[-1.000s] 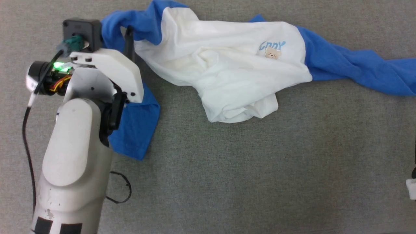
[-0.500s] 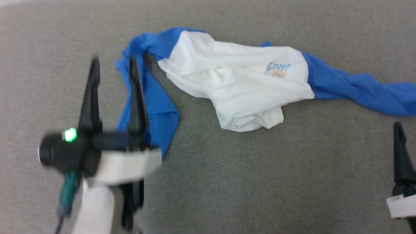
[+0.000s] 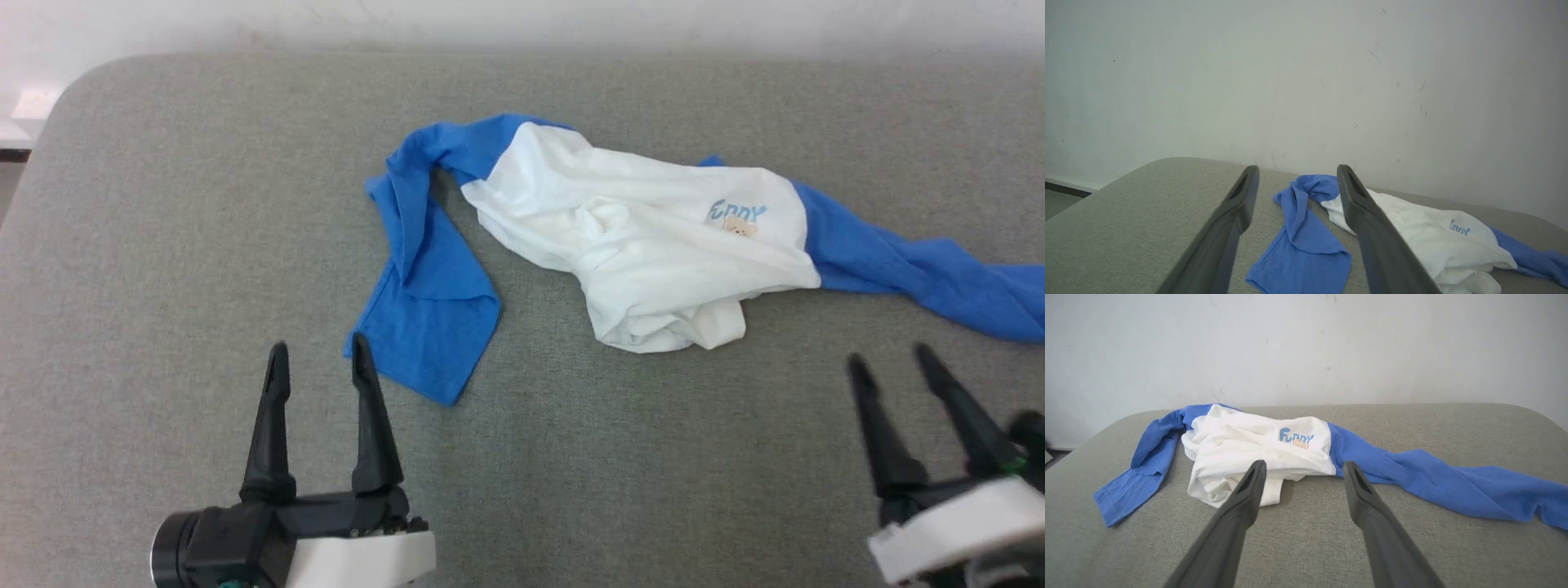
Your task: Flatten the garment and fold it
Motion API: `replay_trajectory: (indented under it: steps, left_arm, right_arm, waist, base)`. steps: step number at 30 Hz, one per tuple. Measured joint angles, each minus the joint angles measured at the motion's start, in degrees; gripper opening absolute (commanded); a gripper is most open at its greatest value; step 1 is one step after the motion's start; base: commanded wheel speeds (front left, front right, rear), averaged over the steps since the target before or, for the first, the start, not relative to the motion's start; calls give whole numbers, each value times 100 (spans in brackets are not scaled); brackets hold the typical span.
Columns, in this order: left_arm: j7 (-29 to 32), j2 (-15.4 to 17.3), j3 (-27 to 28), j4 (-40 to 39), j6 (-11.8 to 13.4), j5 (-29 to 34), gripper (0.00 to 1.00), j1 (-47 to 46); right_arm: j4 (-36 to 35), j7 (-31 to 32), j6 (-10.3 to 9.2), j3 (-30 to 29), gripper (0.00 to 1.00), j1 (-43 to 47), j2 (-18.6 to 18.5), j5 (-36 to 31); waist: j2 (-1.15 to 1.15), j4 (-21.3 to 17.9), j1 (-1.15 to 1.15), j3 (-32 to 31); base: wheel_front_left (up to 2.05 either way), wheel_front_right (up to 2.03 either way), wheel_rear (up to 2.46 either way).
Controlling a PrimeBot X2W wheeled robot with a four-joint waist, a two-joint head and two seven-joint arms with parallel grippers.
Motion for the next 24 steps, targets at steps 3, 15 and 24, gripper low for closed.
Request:
replay_trajectory:
  steps: [3, 15, 24]
  left_arm:
    - [-1, -9, -37, -3, -9, 45, 100, -188]
    - [-1, -32, -409, 92, 5, 64, 100, -543]
    - [-1, -36, -599, 104, 214, -82, 100, -654]
  right_arm:
    - [258, 485, 0, 485, 100, -416, -313, 65]
    - [2429, 1737, 0, 2404, 100, -2790, -1376, -47]
    - [3470, 2045, 0, 3118, 0, -3517, -1459, -42]
  waist:
    - [0, 46, 2, 93]
    - [0, 452, 2, 400]
    - [0, 843, 1, 570]
  base:
    - [0, 0, 0]
    - [0, 0, 0]
    - [0, 0, 0]
